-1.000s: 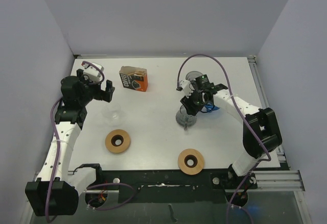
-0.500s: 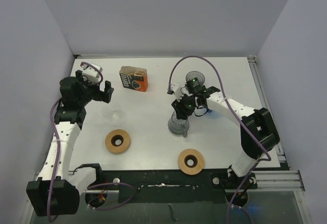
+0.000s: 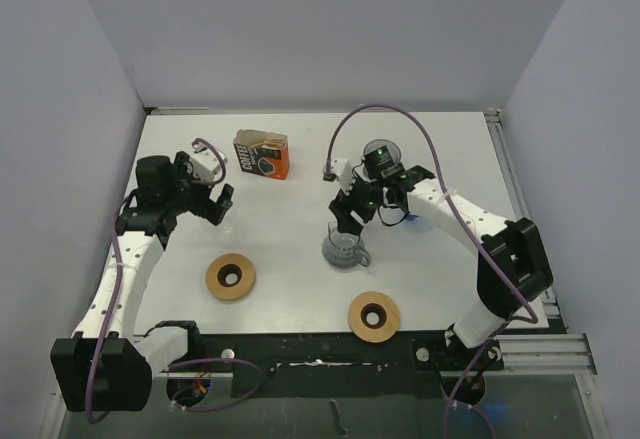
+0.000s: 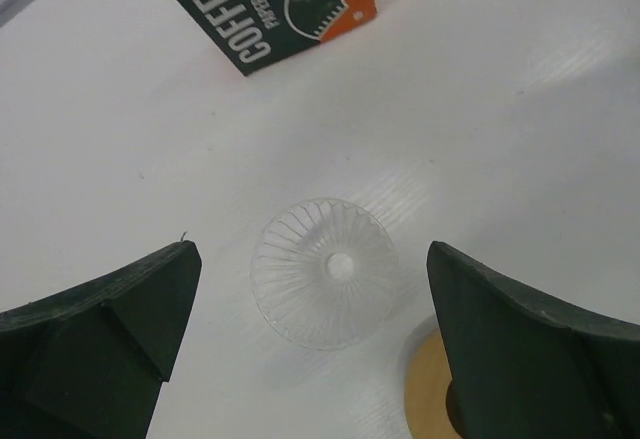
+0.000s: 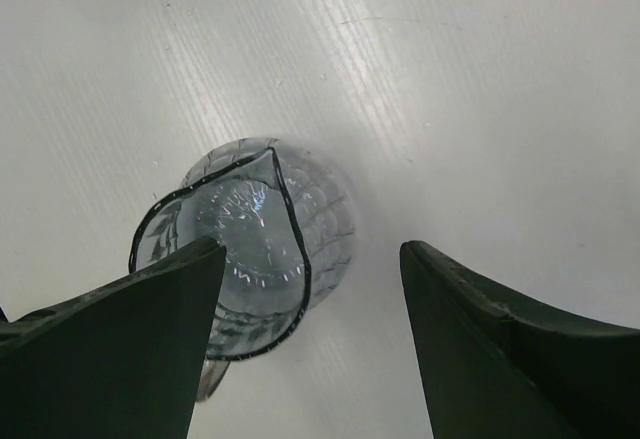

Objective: Place the coffee filter in the dripper
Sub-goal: Adjust the coffee server at the center of the board, then pick up the dripper holder from the center of the board.

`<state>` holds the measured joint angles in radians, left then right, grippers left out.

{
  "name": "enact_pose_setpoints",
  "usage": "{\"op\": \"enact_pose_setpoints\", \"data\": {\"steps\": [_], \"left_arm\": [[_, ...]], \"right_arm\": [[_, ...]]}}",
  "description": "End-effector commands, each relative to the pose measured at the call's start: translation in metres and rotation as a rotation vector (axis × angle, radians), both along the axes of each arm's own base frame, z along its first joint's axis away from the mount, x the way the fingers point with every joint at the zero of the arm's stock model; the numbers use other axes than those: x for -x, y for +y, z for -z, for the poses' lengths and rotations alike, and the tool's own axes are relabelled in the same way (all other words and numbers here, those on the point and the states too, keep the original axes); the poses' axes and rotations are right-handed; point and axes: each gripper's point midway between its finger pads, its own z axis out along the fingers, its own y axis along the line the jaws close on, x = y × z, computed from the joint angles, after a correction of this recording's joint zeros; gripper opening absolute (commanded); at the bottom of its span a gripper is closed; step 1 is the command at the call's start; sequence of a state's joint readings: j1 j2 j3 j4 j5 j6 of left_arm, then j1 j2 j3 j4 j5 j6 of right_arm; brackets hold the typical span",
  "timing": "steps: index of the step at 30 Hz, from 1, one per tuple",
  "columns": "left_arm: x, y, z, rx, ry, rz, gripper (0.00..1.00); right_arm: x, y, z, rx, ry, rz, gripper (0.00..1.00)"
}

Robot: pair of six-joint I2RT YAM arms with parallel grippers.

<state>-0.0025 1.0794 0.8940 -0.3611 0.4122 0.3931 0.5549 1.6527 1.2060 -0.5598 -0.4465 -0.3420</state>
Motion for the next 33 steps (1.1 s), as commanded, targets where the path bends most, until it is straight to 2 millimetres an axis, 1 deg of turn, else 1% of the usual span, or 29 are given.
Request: {"op": "enact_pose_setpoints", "data": {"steps": [1,3,7,8,13,16,17,19,22,27,29,33], "left_arm": [[0.035,-0.009,0.031,-0.176,0.108,0.202,0.97],[0.048,-0.009,0.042,-0.235,0.150,0.258,0.97],[0.079,-0.014,0.063,-0.308,0.252,0.375,0.97],[0.086,-0.016,0.067,-0.320,0.268,0.405,0.97],[0.119,-0.019,0.087,-0.388,0.356,0.505,0.97],[0.132,-0.018,0.097,-0.427,0.395,0.540,0.96],[0.138,-0.019,0.102,-0.441,0.412,0.554,0.95],[0.146,-0.017,0.109,-0.470,0.436,0.582,0.94],[0.159,-0.014,0.119,-0.502,0.466,0.631,0.92],[0.174,-0.009,0.132,-0.563,0.506,0.724,0.90],[0.178,-0.007,0.137,-0.587,0.521,0.750,0.88],[0.178,-0.012,0.141,-0.576,0.535,0.784,0.85]], "right_arm": [[-0.020,-0.017,-0.070,-0.091,-0.197,-0.009,0.73],[-0.024,-0.031,-0.083,-0.122,-0.216,0.012,0.75],[-0.035,-0.061,-0.097,-0.163,-0.237,0.078,0.76],[-0.035,-0.069,-0.096,-0.165,-0.236,0.095,0.76],[-0.035,-0.096,-0.095,-0.190,-0.256,0.161,0.76],[-0.035,-0.116,-0.095,-0.218,-0.267,0.217,0.77],[-0.036,-0.124,-0.097,-0.228,-0.282,0.237,0.77],[-0.037,-0.143,-0.098,-0.238,-0.293,0.294,0.77],[-0.036,-0.162,-0.102,-0.265,-0.309,0.349,0.78],[-0.034,-0.175,-0.102,-0.293,-0.309,0.389,0.81],[-0.034,-0.178,-0.100,-0.291,-0.303,0.399,0.81],[-0.036,-0.183,-0.096,-0.285,-0.294,0.416,0.81]]}}
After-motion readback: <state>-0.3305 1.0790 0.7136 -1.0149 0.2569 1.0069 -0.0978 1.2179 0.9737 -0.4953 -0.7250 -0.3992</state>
